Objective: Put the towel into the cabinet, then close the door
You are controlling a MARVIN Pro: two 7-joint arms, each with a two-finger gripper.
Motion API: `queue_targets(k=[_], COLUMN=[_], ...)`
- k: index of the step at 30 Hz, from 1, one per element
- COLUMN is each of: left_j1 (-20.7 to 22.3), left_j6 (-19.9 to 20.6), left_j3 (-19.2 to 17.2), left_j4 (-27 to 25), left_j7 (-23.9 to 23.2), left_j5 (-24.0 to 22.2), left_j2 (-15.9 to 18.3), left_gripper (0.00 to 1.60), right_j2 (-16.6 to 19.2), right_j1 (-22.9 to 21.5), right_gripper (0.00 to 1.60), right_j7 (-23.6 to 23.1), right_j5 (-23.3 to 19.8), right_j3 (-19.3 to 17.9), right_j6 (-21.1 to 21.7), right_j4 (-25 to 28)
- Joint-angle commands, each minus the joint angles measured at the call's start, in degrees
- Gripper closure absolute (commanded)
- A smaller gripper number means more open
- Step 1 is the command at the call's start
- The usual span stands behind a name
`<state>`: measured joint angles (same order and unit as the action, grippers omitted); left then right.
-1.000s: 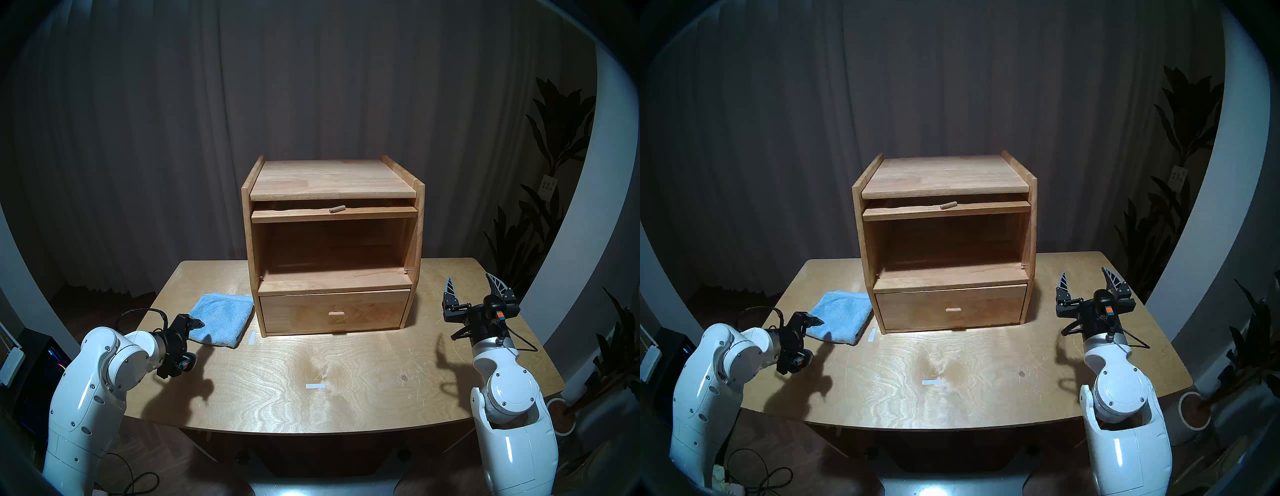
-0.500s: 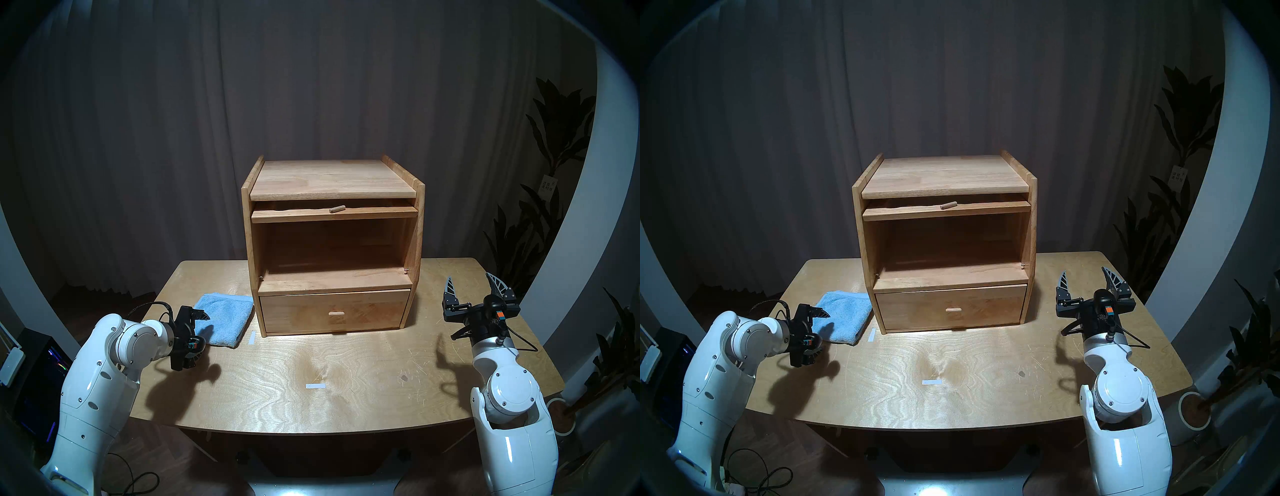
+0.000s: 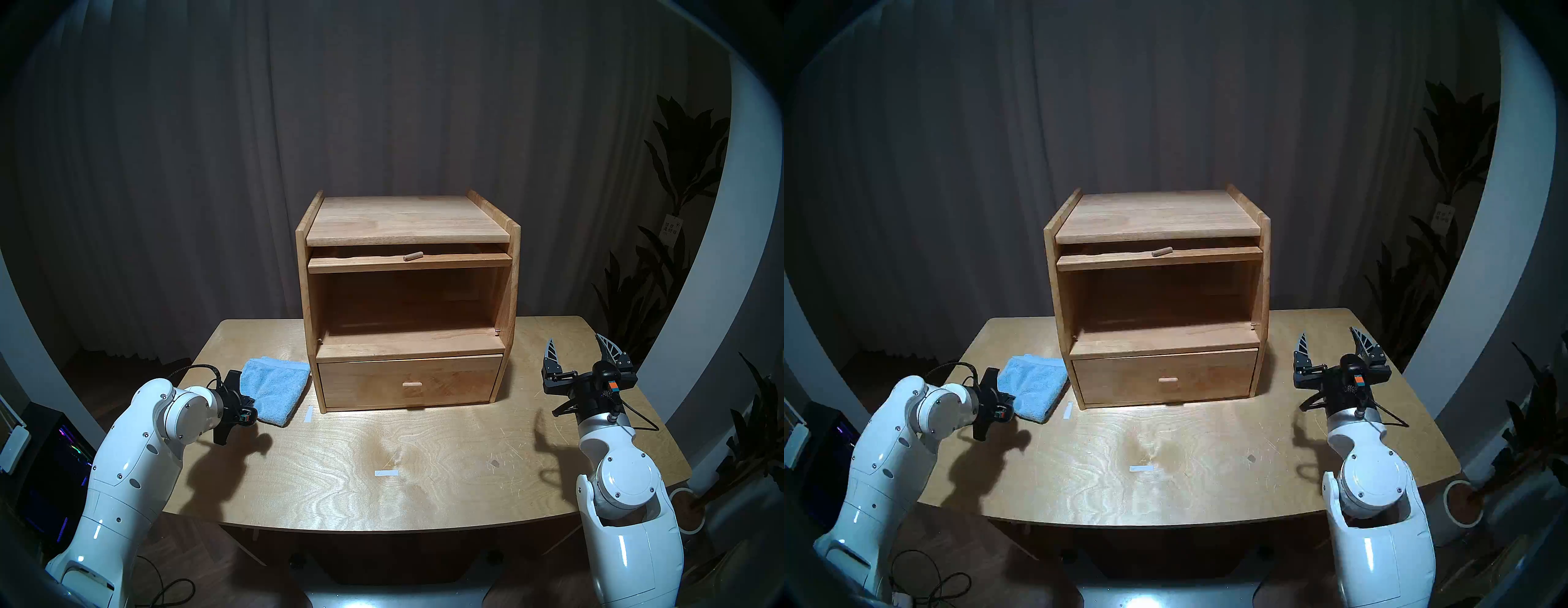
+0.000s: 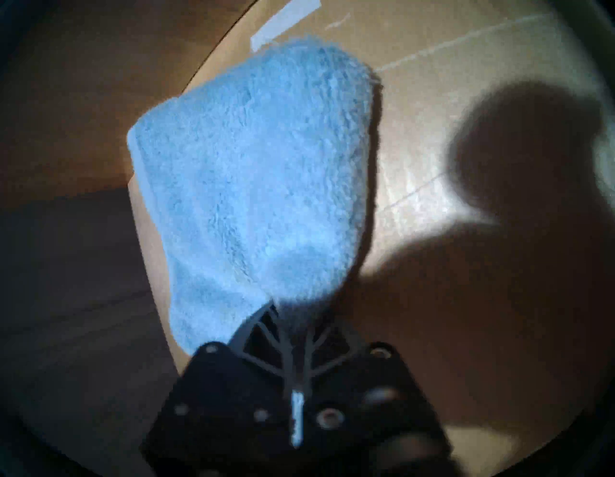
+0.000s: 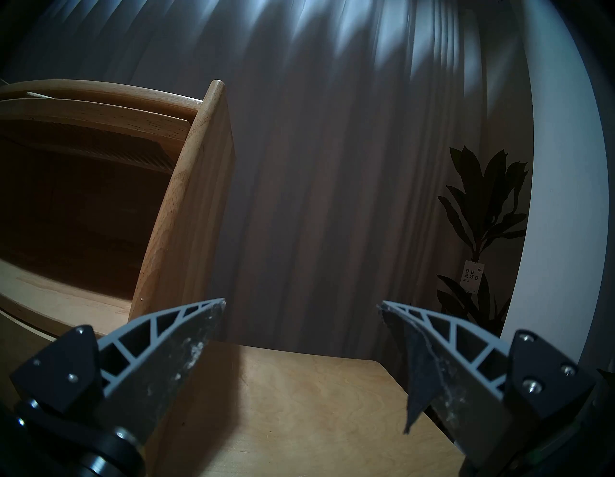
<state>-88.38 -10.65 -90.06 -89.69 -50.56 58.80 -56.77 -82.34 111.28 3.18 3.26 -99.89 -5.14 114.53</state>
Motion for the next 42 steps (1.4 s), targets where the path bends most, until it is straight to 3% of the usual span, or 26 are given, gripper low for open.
queue_targets(k=[1, 2, 6, 7, 8, 12, 25, 32, 42], left_j1=[-2.32, -4.11, -6.31, -7.10, -6.95, -9.44, -14.52, -16.70, -18.83], left_j6=[-3.04, -3.79, -4.95, -5.23, -4.35, -4.62, -6.93, -8.46, -10.31], left_j3=[-2.24, -3.82, -8.85, -9.57, -10.69, -13.32, -21.13, -22.49, -18.61], left_j4=[-0.08, -1.24, -4.54, -5.01, -5.43, -8.47, -17.84, -22.54, -30.30], left_j7=[2.23, 5.36, 7.87, 10.29, 9.39, 13.91, 18.67, 18.09, 16.68], left_j5=[-3.60, -4.33, -5.68, -6.38, -9.09, -13.79, -31.98, -42.02, -55.42], left_j2=[0.14, -0.07, -2.88, -3.29, -4.86, -8.58, -16.36, -19.58, -23.79], left_gripper=[1.60, 1.60, 1.60, 1.60, 1.60, 1.60, 1.60, 1.60, 1.60], right_j2=[-0.11, -0.11, -0.08, -0.07, -0.06, -0.04, -0.01, 0.00, 0.00], right_j1=[-0.06, -0.08, -0.20, -0.21, -0.25, -0.35, -0.50, -0.59, -0.72], right_gripper=[0.00, 0.00, 0.00, 0.00, 0.00, 0.00, 0.00, 0.00, 0.00], right_j7=[0.09, 0.09, 0.05, 0.04, 0.03, 0.01, -0.03, -0.04, -0.04], right_j5=[0.03, 0.03, 0.02, 0.01, 0.01, 0.01, 0.01, 0.01, 0.01], right_j3=[0.10, 0.10, 0.09, 0.09, 0.09, 0.08, 0.05, 0.04, 0.04], right_j6=[-0.17, -0.19, -0.27, -0.28, -0.28, -0.28, -0.26, -0.27, -0.30], right_j4=[1.47, 1.44, 1.24, 1.21, 1.13, 0.91, 0.37, 0.04, -0.33])
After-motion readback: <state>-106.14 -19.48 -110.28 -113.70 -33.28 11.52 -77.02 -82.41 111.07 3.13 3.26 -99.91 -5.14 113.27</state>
